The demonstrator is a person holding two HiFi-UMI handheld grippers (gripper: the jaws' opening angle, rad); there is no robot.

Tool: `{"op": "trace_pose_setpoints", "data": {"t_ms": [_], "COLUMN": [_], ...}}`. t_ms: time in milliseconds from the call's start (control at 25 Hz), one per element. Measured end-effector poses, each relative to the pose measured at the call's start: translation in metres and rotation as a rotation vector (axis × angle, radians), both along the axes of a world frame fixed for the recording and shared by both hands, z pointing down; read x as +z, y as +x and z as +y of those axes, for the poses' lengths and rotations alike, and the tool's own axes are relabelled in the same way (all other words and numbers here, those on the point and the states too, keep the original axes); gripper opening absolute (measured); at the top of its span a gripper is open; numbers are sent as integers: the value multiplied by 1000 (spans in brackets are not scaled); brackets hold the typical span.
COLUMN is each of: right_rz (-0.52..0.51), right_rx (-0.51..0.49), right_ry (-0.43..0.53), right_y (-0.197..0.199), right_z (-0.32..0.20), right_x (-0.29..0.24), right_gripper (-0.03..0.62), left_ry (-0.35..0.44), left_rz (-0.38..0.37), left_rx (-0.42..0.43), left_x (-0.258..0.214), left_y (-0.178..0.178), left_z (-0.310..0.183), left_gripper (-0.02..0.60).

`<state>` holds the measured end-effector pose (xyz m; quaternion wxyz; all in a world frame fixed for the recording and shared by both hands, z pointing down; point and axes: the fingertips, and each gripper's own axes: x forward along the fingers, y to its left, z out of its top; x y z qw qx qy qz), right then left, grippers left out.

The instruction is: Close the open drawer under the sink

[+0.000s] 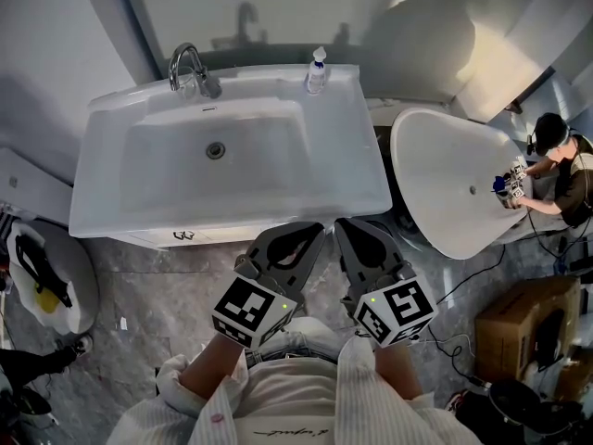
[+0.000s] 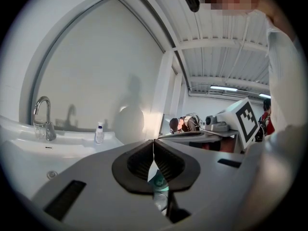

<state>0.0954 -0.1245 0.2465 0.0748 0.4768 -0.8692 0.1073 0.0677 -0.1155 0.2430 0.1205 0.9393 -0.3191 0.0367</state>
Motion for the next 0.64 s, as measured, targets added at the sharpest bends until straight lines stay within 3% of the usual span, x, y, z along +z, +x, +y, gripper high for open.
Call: {"op": "trace_pose_setpoints", "data": {"t_ms": [640], "right_rz": [-9], "right_rx": [-3], "right_ry": [-29], "right_y": [2], "right_z": [3], "right_x": [8], "right_gripper": [8], "left_ry": [-8], "left_rz": [-4], "left_rx": [-5], "left_x": [2], "left_y": [0], "left_z": [3], "left_gripper": [17]}}
